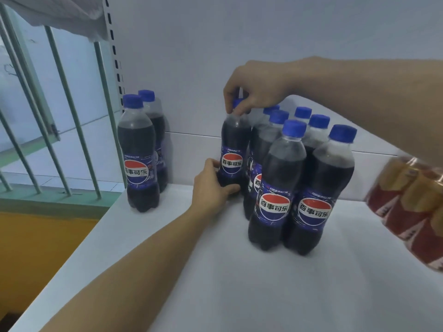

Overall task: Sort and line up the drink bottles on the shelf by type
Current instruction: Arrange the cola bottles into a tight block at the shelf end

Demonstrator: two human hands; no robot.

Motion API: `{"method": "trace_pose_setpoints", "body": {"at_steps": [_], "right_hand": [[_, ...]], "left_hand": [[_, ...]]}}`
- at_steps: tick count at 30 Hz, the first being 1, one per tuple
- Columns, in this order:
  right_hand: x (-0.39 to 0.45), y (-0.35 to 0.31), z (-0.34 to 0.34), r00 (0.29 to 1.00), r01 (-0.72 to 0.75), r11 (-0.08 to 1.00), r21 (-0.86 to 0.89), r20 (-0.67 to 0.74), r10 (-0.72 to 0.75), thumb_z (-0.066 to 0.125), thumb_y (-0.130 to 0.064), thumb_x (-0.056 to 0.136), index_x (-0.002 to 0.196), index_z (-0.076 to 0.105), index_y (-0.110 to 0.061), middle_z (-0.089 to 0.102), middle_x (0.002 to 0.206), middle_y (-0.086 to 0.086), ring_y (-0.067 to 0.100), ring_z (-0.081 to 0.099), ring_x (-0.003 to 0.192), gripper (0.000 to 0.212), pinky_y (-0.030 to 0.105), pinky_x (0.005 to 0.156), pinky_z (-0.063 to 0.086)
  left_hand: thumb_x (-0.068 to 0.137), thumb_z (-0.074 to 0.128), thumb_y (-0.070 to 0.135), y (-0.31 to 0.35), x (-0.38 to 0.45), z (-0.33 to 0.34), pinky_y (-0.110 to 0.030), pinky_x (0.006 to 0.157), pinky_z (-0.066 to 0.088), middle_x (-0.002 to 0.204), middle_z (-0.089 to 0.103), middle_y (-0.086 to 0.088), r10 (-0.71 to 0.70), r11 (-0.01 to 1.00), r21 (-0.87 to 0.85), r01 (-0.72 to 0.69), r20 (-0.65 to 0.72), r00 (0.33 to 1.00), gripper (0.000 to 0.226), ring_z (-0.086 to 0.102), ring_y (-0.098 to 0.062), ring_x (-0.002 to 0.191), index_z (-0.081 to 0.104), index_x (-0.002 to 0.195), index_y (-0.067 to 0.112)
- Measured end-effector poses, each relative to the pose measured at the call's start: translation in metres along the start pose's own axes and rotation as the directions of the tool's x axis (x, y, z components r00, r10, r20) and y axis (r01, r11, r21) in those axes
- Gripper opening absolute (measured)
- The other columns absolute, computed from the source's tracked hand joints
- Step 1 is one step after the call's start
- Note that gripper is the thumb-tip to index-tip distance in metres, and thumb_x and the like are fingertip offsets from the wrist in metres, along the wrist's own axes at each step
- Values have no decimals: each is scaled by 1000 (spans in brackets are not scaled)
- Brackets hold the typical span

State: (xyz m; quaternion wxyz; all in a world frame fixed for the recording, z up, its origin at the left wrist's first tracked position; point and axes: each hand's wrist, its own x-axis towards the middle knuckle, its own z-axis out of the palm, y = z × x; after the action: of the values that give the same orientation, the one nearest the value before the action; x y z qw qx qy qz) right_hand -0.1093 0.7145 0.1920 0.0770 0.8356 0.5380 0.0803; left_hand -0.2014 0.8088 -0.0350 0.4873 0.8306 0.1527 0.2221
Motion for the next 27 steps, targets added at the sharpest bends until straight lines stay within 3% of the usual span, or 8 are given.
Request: {"method": "trace_pose_setpoints", "body": {"at_steps": [7,10,13,16,20,23,25,27], "right_hand": [[11,-13,-10,996,-5,989,-148,84,17,73,-32,89,96,73,-28,75,94,-6,13,67,82,8,36,84,54],[21,-35,-26,995,0,977,-212,-100,-21,60,-34,97,103,70,-21,71,101,-1,19,61,83,17,34,83,48],[31,-71,-36,960,60,998,-7,-273,-59,49,-45,101,107,61,-22,70,95,-3,12,64,69,26,30,71,45],[44,-108,-35,982,98,981,170,-177,-67,42,-63,98,120,49,-26,69,92,-3,17,68,67,43,30,61,51],[64,-136,-30,995,67,998,-4,-72,-67,36,-68,97,119,50,-25,66,85,5,22,69,65,50,34,62,53],[76,-151,-21,994,23,1000,-9,-104,-23,40,-62,99,107,56,-15,64,79,6,25,69,66,51,35,65,56],[80,-159,-7,997,6,999,33,-79,-3,44,-59,99,103,60,-11,67,82,8,26,67,67,50,33,64,53],[79,-159,4,992,27,998,51,-120,-21,47,-53,98,101,63,-7,69,91,13,31,65,78,50,34,66,47]], "left_hand": [[81,84,21,1,0,-4,-34,95,50,136,60,-5,-63,998,2,63,94,994,66,62,-24,115,42,132,19],[80,84,33,0,-7,-16,-37,102,49,141,57,-8,-99,991,109,82,169,981,84,59,-27,122,33,145,19],[84,77,47,2,-29,-46,-35,106,44,147,50,-8,-143,927,374,21,302,942,88,53,-26,128,28,153,22],[87,69,55,5,-60,-88,-35,105,46,137,58,1,-222,855,518,-25,410,885,61,59,-20,118,51,140,28],[90,67,49,-2,-78,-140,-40,86,57,91,68,0,-193,848,514,133,64,979,32,65,-19,86,63,91,18],[83,79,43,-18,-70,-157,-39,83,53,114,61,-7,-151,893,375,248,-269,951,53,61,-25,101,48,117,17],[78,85,33,-33,-64,-154,-39,95,48,136,54,-9,-212,946,208,249,-185,960,86,57,-28,121,33,144,17],[77,85,19,-50,-59,-148,-35,98,47,135,58,-4,-195,966,159,205,-78,978,84,59,-27,123,36,144,17]]}}
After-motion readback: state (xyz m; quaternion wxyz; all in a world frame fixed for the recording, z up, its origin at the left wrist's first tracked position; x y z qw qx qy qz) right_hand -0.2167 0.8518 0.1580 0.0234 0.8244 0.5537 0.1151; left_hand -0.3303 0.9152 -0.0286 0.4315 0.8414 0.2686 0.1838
